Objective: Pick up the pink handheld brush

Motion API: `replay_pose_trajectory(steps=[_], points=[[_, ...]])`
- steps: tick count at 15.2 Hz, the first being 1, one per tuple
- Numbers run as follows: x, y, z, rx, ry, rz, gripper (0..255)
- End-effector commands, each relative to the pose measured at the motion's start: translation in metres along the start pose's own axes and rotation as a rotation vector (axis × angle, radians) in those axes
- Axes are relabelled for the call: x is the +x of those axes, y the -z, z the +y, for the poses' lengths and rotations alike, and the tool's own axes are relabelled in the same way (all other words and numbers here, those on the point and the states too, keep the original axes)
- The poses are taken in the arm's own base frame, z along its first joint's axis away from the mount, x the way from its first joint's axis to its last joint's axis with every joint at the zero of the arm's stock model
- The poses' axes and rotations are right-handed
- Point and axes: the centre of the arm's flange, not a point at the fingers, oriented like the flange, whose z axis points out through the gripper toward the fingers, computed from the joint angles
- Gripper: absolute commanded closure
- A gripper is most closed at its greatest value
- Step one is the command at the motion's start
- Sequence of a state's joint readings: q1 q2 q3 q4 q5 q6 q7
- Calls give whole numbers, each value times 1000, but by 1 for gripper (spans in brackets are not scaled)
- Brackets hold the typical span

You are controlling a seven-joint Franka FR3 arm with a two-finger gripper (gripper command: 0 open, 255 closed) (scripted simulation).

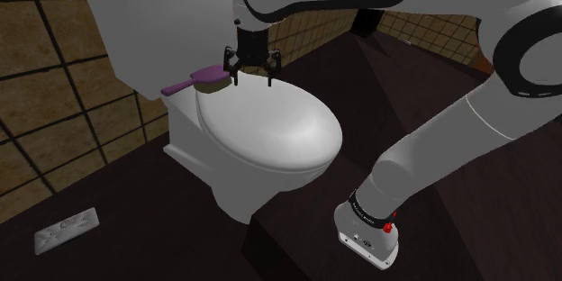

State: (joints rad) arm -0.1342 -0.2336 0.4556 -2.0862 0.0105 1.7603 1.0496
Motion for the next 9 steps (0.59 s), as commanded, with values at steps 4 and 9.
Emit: replay_pose_trajectory(steps=[4,9], points=[[21,-15,-65,-14,-195,-24,0],[54,-29,-124,-29,-383,-47,0]])
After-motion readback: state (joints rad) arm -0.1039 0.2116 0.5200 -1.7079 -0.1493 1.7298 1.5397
